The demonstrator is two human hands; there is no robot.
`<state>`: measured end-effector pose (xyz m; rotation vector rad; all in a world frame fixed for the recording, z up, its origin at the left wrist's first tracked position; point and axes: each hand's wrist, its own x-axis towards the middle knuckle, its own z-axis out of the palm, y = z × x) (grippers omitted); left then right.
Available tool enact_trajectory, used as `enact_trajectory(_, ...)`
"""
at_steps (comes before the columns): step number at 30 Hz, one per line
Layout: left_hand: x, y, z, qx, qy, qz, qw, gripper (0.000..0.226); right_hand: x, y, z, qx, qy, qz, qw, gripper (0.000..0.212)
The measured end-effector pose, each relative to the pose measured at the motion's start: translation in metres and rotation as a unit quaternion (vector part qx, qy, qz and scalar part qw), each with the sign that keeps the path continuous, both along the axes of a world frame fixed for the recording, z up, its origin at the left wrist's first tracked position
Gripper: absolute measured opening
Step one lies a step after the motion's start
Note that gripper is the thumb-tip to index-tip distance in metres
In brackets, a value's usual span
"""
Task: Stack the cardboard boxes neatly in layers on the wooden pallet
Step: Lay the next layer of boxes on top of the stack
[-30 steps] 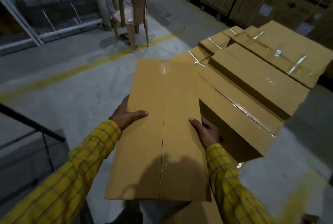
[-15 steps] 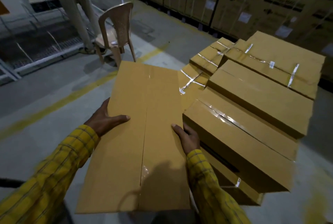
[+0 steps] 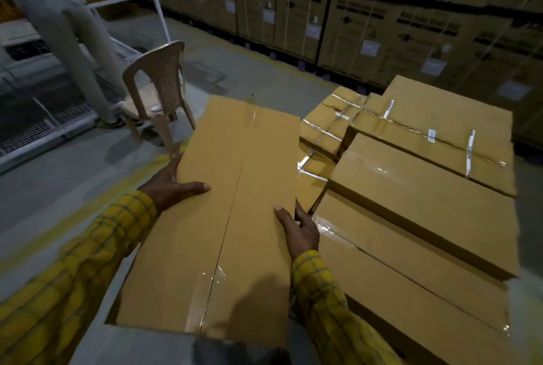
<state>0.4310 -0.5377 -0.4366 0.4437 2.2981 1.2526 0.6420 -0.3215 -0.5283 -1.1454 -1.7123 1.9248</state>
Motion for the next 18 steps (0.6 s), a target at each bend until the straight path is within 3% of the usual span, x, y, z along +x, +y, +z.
enact_trajectory(12, -0.148, 0.143, -0.062, 0.006, -0.069, -0.127, 0.989, 0.124, -0.097, 0.087, -0.022, 0.051, -0.068, -0.088, 0.993, 0.083)
enact_trajectory(15, -0.184, 0.183, -0.09, 0.018, -0.103, -0.165, 0.981, 0.128, -0.124, 0.101, -0.033, 0.04, -0.093, -0.126, 0.987, 0.07)
enact_trajectory(18, -0.215, 0.214, -0.116, 0.024, -0.132, -0.192, 0.972, 0.129, -0.153, 0.114, -0.045, 0.036, -0.127, -0.144, 0.981, 0.071)
